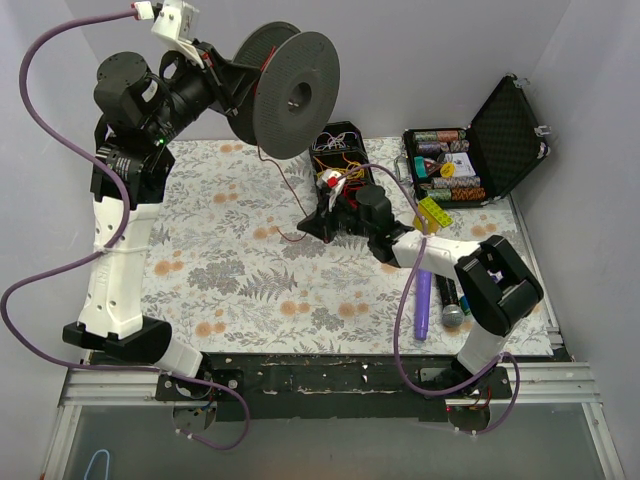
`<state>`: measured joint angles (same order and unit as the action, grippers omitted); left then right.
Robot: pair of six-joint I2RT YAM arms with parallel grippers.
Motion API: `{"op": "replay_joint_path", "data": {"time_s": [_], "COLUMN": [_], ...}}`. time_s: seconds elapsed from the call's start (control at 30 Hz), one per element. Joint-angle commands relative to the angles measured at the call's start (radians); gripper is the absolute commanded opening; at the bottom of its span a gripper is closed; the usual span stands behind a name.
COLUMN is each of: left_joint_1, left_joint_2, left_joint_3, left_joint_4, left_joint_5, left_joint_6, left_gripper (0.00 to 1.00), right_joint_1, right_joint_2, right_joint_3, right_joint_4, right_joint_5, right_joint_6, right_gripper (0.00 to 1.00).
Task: Wrap the cables
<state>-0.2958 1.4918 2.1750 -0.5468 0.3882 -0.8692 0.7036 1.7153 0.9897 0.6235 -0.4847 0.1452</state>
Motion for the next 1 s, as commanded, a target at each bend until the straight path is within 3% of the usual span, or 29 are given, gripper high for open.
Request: {"op": "replay_joint_path", "data": {"time_s": [0.0,0.13,0.37,0.63,0.97], "left_joint_1": [0.000,0.001,0.000,0.001,-0.031], "left_joint_2": [-0.064,-0.103,-0.146,-0.222,-0.274], "left_joint_3": [0.011,-0.049,-0.161,-0.336,-0.610], "left_joint_4": [0.035,0.004,-0.080,-0.284,-0.354], "left_joint_5": [0.049,0.087,0.276,0.391,0.183], "left_joint_6": [-0.007,0.038,0.174,0.478,0.772], "left_gripper": [0.00,0.00,0.00,0.00,0.00], "right_joint_1": [-0.038,-0.108,-0.259,-0.334,-0.336], "right_joint_2": [-0.043,-0.101,-0.235,-0.316,-0.198], "right_joint_3": [0.021,0.004,0.044,0.173,0.532], "right_joint_4": [-0.037,-0.119,-0.428,-0.731,-1.162], "right_joint_5": [0.049,0.032,0.003,-0.003,-0.098], "right_joint_6": [0.028,0.065,0.002,-0.120,-0.208], "right_gripper": [0.01,0.01,0.01,0.01,0.01]}}
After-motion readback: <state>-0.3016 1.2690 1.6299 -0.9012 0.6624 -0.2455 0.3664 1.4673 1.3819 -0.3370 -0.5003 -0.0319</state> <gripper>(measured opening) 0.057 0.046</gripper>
